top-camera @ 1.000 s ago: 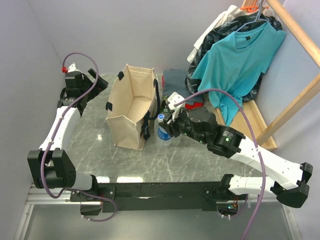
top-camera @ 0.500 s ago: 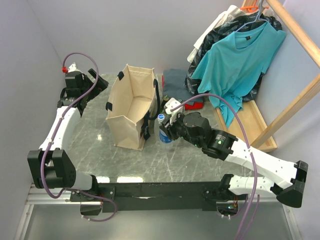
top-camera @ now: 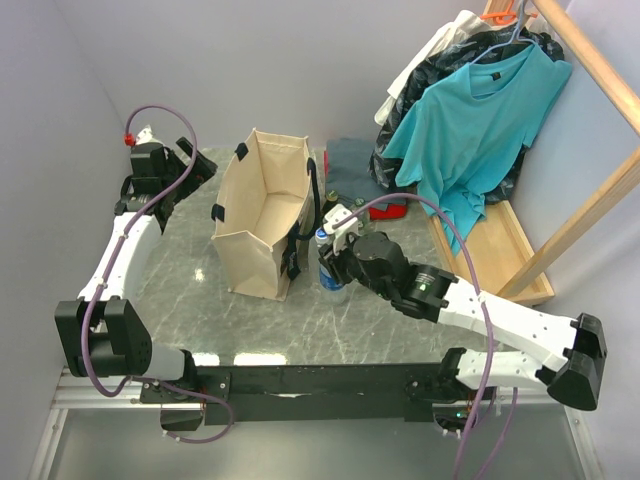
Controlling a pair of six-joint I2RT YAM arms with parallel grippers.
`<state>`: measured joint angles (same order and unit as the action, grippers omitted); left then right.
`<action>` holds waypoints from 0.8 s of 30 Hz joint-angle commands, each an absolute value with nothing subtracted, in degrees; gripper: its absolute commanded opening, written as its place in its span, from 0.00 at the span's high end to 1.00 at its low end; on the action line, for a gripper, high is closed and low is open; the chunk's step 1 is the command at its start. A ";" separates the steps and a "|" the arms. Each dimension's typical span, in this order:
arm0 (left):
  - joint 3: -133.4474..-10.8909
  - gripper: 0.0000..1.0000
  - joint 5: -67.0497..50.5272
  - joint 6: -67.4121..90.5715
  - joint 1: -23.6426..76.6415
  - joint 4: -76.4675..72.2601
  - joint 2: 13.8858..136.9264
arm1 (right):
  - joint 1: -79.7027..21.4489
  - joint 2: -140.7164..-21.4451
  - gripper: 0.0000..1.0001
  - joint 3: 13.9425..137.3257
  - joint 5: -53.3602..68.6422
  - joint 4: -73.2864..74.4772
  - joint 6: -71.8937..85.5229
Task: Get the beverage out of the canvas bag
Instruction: Place the drink at the center of the board.
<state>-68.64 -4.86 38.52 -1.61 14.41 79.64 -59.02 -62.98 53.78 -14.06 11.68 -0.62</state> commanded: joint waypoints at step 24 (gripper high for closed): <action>-68.20 0.04 -4.13 39.02 -0.88 13.18 78.05 | -59.15 -66.35 1.00 51.50 -20.04 -5.19 3.78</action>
<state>-68.64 -4.62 38.65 -1.26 14.41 79.64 -59.00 -67.26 50.09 -16.99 4.71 2.74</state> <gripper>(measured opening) 0.966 0.423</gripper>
